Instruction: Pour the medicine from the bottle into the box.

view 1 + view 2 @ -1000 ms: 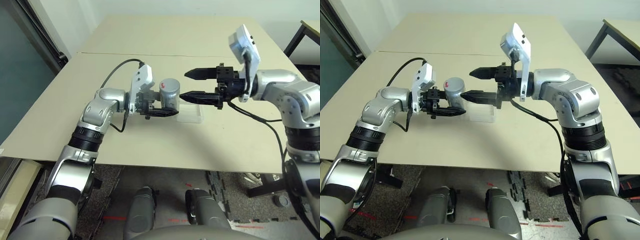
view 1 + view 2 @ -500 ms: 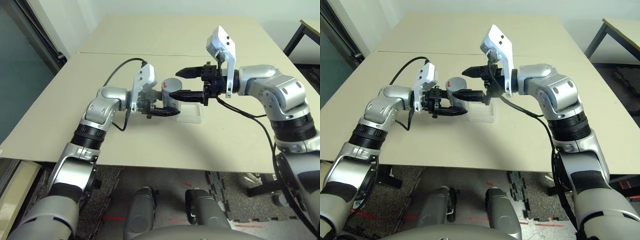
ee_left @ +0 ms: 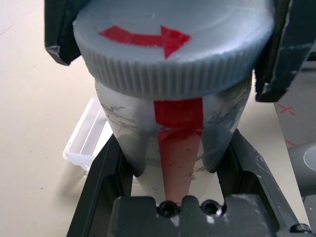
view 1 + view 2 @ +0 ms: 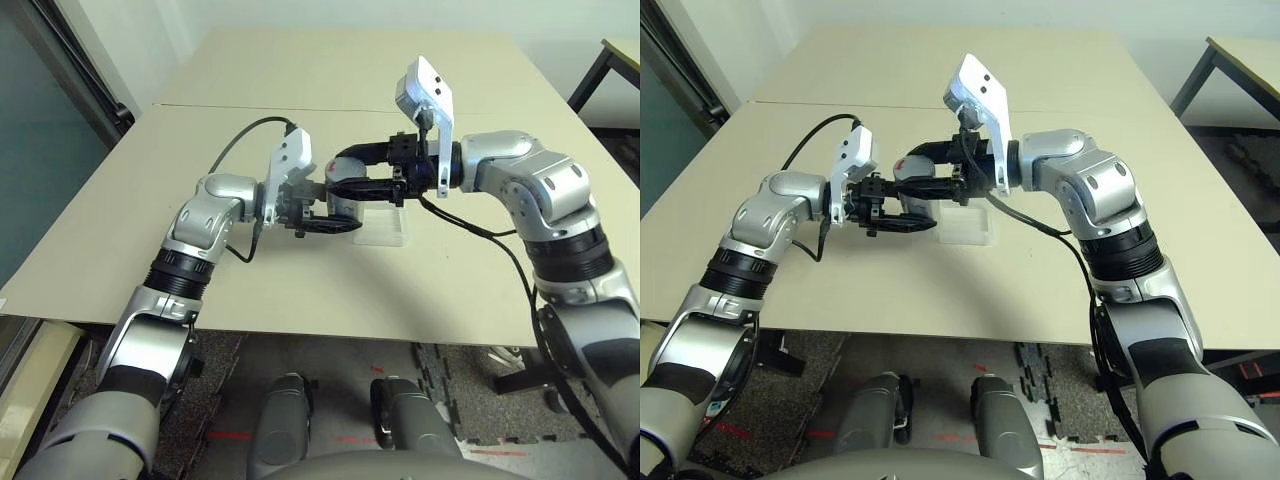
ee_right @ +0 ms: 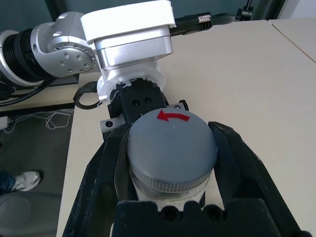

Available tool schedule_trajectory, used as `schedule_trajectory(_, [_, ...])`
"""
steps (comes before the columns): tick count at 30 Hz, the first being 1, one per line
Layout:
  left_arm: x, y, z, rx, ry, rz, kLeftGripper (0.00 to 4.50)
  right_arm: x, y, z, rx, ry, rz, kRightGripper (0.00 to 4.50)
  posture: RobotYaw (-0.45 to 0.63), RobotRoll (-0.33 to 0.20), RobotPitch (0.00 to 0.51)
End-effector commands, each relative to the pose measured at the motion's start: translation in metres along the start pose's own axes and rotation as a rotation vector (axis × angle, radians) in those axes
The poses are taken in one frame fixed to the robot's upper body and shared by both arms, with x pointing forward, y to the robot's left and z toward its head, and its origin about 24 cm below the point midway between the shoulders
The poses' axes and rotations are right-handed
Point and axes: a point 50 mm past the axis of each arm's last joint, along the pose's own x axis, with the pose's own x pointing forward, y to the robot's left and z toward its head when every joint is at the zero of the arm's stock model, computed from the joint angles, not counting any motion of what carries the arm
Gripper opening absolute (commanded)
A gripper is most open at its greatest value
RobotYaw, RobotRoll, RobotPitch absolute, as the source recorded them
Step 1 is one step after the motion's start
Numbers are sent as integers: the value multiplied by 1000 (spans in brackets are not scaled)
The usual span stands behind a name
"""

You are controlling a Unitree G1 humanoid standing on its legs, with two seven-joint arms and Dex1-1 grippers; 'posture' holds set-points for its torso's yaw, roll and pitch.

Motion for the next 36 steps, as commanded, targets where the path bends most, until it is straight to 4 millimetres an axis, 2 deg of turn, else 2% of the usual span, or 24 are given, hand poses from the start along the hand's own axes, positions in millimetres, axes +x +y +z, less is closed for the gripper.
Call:
schedule_trajectory(1, [0,-2,-3,10,32,-18,2500,-1,2,8,-10,-8,17,2585,78,0,103])
schedule_trajectory(11, [-1,-2,-9,2,45,-14,2500,-4,-7,28,15,-96,-36,2585,70,0,101])
schedule_trajectory(17, [1,-3,-12,-1,46,-15,2500,-10,-26,31,12,-106,-182,2585,71,0,100])
schedule_trajectory(20, [0,-3,-12,-4,42,-4,2500,-15,-40,21,7,-59,-299,2585,75,0,98])
schedule_trajectory(24, [-4,7,-12,1,19,111,2500,-23,-60,-1,22,-9,-498,2585,81,0,95])
schedule_trajectory(32, [-29,52,-17,8,-44,580,2500,-32,-79,-42,148,-77,-820,2585,95,0,89])
schedule_trajectory(36, [-35,63,-21,-2,-74,716,2500,-37,-84,-56,176,-92,-935,2585,98,0,86])
